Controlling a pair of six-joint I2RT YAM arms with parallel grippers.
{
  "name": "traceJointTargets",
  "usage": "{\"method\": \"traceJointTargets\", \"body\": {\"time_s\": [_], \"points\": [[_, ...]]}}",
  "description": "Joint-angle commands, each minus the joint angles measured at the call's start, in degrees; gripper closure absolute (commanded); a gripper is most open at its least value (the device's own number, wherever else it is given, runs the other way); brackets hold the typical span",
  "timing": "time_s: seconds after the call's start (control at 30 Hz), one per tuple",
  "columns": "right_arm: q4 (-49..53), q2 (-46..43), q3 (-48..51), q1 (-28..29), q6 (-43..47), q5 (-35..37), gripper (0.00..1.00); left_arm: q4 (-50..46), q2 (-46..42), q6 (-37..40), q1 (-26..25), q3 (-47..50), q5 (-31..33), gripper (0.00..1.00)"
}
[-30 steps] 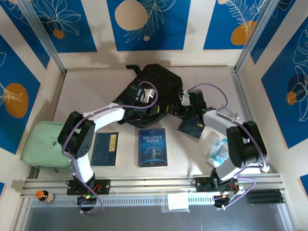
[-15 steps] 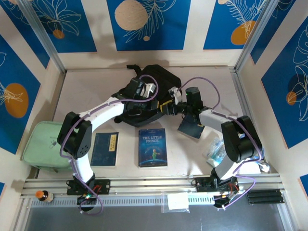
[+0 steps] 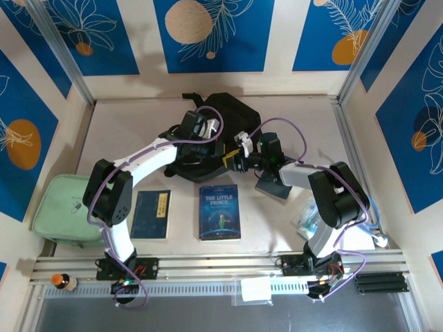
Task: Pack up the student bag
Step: Unzip the student bag at the top-center of the table.
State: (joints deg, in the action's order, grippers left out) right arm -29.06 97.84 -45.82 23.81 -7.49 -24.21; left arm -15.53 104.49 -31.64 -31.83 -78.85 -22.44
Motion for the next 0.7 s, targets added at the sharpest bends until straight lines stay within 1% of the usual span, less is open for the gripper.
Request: {"method": "traceJointTargets", "body": {"time_s": [0.0,0.17,0.27,0.33,0.43,0.5,0.6,0.67], "points": [[-3.1,0.9,1.4,0.5,0.7,0.8,0.7,-0.3,0.6,-1.1,0.7,-1.9,-1.6,1.0],[-2.4,2.9,-0.1,1.4,2.4,2.2,0.77,-0.2,0.7,-1.4,0.8,-1.9,-2.2,1.0],[-2.9,3.9,-0.8,1.9,3.1,3.3,0.78,-0.1,1.0,-1.8,0.8,-1.9,-2.4,1.0],[-3.2,4.4,-1.1,2.0,3.3,4.0,0.81,-0.1,1.1,-2.0,0.8,-1.9,-2.6,1.0],[-3.2,5.0,-1.3,2.3,3.9,4.8,0.88,-0.2,1.2,-2.1,0.9,-1.8,-2.7,1.0],[-3.2,5.1,-1.3,2.3,4.2,4.4,0.95,-0.2,1.2,-2.2,0.9,-1.7,-2.5,1.0],[-3.4,5.0,-0.9,2.5,4.6,4.8,0.99,-0.5,1.3,-2.0,1.1,-1.4,-1.8,1.0],[-3.7,4.9,-0.8,2.5,4.7,4.7,1.0,-0.9,1.4,-1.8,1.3,-1.3,-1.1,1.0]]}}
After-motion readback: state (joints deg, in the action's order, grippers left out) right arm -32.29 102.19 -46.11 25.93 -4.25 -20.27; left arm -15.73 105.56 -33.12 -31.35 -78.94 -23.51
